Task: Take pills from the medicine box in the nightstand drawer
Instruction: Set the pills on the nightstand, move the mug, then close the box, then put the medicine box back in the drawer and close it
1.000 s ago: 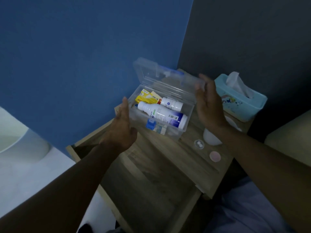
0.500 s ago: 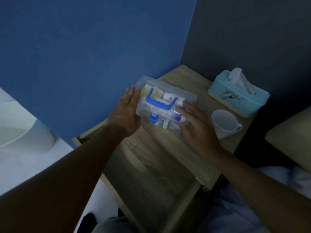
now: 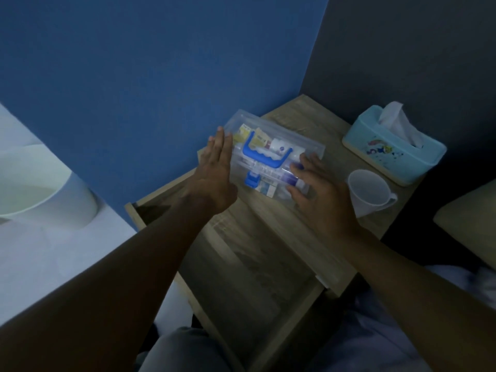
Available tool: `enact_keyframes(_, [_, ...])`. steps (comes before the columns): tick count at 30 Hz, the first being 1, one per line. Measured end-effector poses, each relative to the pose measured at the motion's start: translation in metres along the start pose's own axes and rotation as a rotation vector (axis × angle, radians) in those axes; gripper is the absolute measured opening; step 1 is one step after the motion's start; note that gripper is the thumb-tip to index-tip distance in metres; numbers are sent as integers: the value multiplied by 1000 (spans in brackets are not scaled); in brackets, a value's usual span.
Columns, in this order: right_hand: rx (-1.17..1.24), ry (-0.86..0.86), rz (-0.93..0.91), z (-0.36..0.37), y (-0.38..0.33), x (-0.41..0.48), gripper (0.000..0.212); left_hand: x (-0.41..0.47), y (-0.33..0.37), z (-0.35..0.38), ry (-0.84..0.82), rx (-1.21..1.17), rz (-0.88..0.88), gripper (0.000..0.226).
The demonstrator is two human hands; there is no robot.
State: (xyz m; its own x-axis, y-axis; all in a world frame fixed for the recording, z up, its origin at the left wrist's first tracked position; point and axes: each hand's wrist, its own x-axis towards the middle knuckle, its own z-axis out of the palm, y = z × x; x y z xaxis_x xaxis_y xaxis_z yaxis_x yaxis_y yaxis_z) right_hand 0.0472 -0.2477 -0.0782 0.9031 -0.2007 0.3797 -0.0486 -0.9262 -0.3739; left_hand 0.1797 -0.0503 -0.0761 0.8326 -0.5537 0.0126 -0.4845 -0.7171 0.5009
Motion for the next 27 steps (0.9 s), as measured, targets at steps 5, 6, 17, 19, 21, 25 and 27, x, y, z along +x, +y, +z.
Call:
enact_keyframes(5, [-5,-44,21,-5,-3,2,41,-30,0,29,226,-274,-47,96])
enact_keyframes(6, [-8,-46,29,-6,-4,3,42,-35,-1,36,287,-275,-52,87])
enact_keyframes(17, [-14,-125,118,-8,-15,13,42,-7,9,53,204,-481,-245,39])
enact_keyframes(19, [-2,-96,122,-8,-16,13,42,-5,8,48,246,-513,-259,31])
enact_keyframes(21, [3,-69,118,-7,-17,12,41,-8,5,46,253,-518,-233,24])
enact_keyframes(25, [3,-36,104,-5,-18,11,40,-18,8,44,333,-535,-187,23])
enact_keyframes(27, [3,-43,108,-5,-18,11,41,-15,18,43,393,-565,-173,25])
